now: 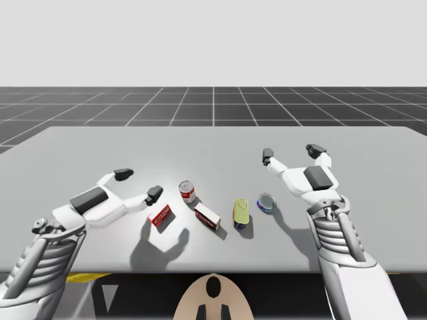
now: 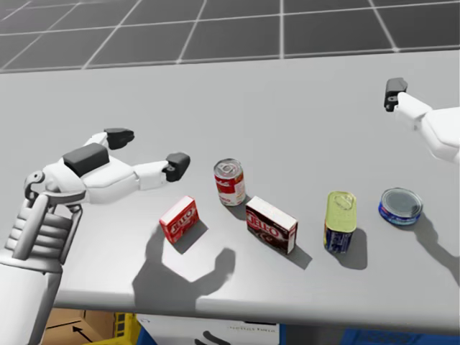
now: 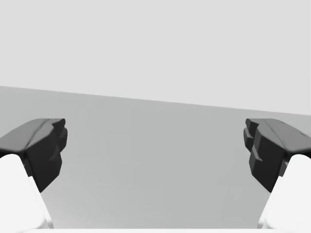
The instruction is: Grasp the soup can and hold it up.
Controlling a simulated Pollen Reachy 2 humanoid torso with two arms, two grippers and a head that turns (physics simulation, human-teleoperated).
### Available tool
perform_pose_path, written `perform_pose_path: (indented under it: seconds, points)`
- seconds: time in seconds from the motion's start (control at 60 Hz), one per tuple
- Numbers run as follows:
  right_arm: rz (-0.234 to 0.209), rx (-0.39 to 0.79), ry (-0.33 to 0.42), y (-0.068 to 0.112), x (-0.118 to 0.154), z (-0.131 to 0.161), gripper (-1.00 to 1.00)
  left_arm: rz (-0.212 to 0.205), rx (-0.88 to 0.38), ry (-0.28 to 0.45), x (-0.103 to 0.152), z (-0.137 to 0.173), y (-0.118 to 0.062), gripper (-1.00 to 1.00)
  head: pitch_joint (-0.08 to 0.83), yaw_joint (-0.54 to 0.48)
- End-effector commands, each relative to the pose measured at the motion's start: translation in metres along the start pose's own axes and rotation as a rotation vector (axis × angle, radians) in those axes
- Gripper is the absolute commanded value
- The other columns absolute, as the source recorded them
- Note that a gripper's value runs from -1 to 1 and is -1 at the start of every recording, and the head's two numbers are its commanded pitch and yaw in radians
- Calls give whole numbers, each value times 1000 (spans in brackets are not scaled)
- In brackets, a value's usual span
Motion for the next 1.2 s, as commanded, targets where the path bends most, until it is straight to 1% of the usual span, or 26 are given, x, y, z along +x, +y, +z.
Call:
perform_pose_path:
  seconds: [0.017,0.083,0.133,0.267,0.433,0.567,0.633,0.683,0.75,0.8,0.95,1.0,1.2]
  points:
    - [-2,-1,-1,-1,0,0,-1000,-23,-82,96,-11,-7,-8,-1000,620,158]
    - [-2,-2,-1,-1,0,0,-1000,-32,-120,119,-14,-10,-10,-1000,620,158]
    - [-4,-1,-2,-2,1,0,-1000,-20,-157,139,-15,-14,-13,-1000,618,159]
    - [-6,-3,-2,-3,1,-1,-1000,-9,-212,189,-23,-31,-17,-1000,616,159]
    - [-9,-2,-2,-3,2,-1,-1000,-24,-249,215,-29,-52,-26,-1000,617,158]
    - [-13,-3,-5,-5,3,0,-1000,-30,-244,229,-31,-71,-29,-1000,613,155]
    - [-16,-4,-8,-6,4,0,-1000,-26,-243,239,-34,-82,-32,-1000,612,151]
    - [-17,-4,-9,-6,4,0,-1000,-30,-239,239,-36,-86,-34,-1000,611,149]
    - [-20,-6,-12,-7,6,0,-1000,-51,-233,248,-40,-97,-38,-1000,610,142]
    - [-21,-7,-14,-7,6,0,-1000,-48,-239,254,-42,-102,-40,-1000,609,140]
    - [-26,-7,-20,-8,8,0,-1000,-66,-225,264,-44,-117,-46,-1000,608,130]
    - [-27,-6,-22,-8,9,1,-1000,-60,-221,268,-45,-122,-46,-1000,608,125]
    - [-31,-8,-29,-10,11,2,-1000,-57,-206,272,-50,-131,-47,-1000,603,115]
